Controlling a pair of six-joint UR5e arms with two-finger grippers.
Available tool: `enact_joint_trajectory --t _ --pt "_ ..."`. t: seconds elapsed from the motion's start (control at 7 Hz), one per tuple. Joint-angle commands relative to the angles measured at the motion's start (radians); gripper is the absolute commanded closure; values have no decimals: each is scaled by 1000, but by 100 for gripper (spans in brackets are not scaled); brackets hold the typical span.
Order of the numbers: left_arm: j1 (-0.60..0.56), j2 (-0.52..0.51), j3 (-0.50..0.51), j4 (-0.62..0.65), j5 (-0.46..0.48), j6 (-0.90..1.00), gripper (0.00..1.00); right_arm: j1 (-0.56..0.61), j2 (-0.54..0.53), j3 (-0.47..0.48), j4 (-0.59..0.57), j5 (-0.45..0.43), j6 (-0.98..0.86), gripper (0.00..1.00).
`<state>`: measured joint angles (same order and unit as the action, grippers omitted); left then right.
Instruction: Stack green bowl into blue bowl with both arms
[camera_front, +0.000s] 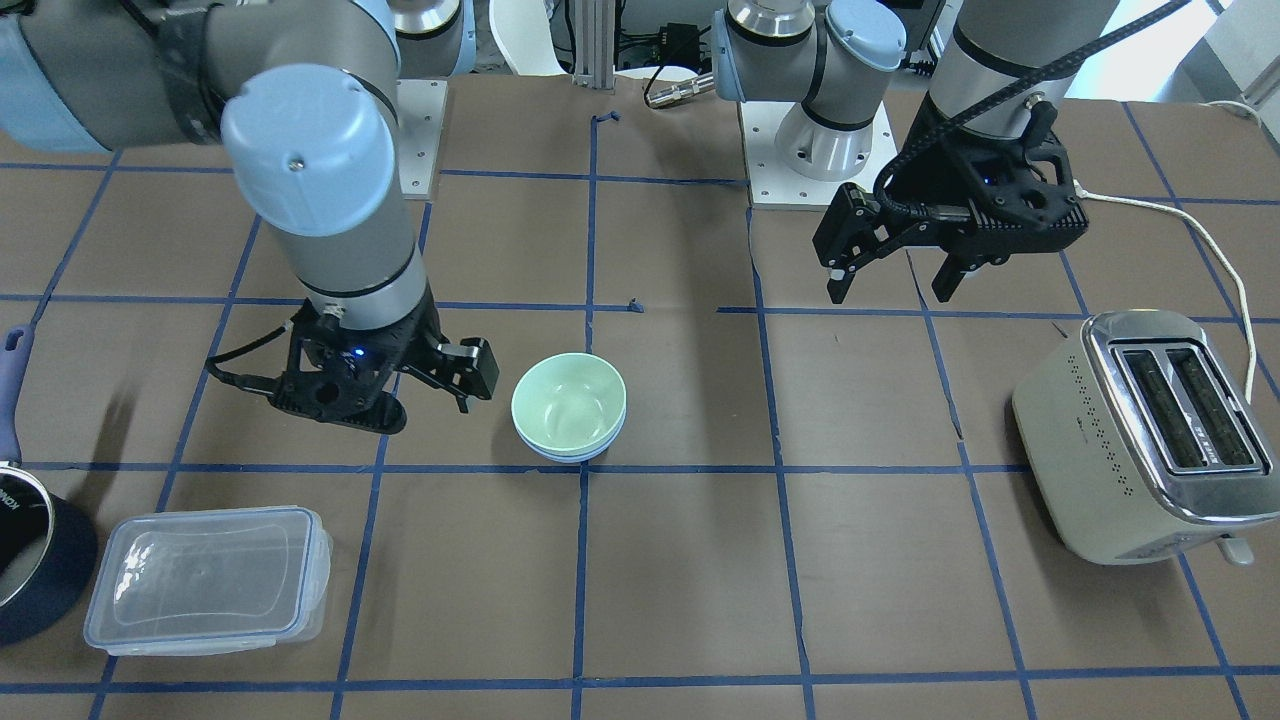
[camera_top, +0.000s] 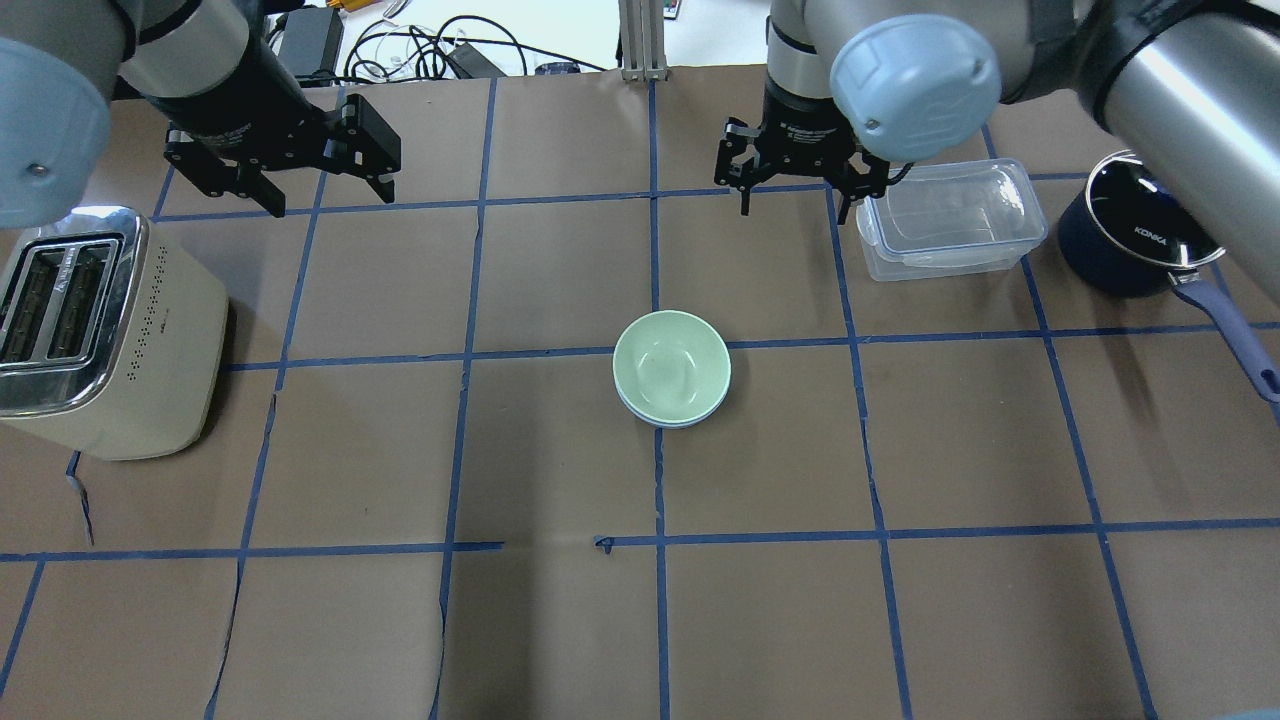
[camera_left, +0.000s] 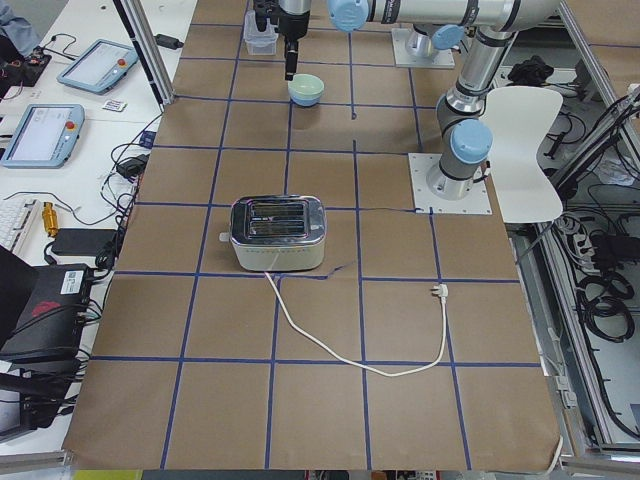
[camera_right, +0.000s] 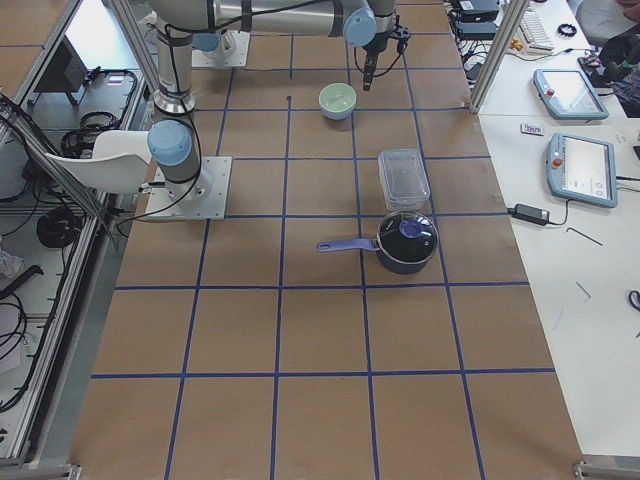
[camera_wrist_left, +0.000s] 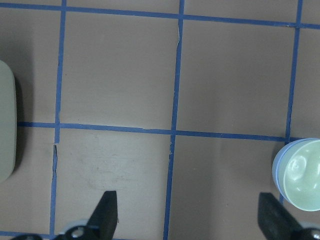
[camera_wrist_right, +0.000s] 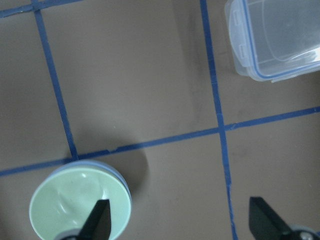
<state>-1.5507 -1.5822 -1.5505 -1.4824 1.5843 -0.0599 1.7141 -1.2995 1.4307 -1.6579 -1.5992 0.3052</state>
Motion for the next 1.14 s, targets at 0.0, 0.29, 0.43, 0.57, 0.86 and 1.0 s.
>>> enact_joint_trajectory --t 0.0,0.29,0.43,0.57,0.86,1.0 --pt "0 1 -3 -1 -1 -1 0 -85 -134 61 96 1 -170 3" --pt "0 1 -3 -42 2 -3 0 -93 -260 195 81 -7 -181 0" --pt "0 -5 3 -44 0 -3 0 -96 -271 206 78 -7 -175 0" --pt "0 -4 -2 -44 -1 -1 0 -99 -273 206 75 -5 -175 0" --pt "0 -5 -3 -44 -1 -1 0 -99 -303 203 98 1 -175 0" --pt "3 -5 -3 -44 -3 -1 0 -99 -307 197 104 2 -175 0"
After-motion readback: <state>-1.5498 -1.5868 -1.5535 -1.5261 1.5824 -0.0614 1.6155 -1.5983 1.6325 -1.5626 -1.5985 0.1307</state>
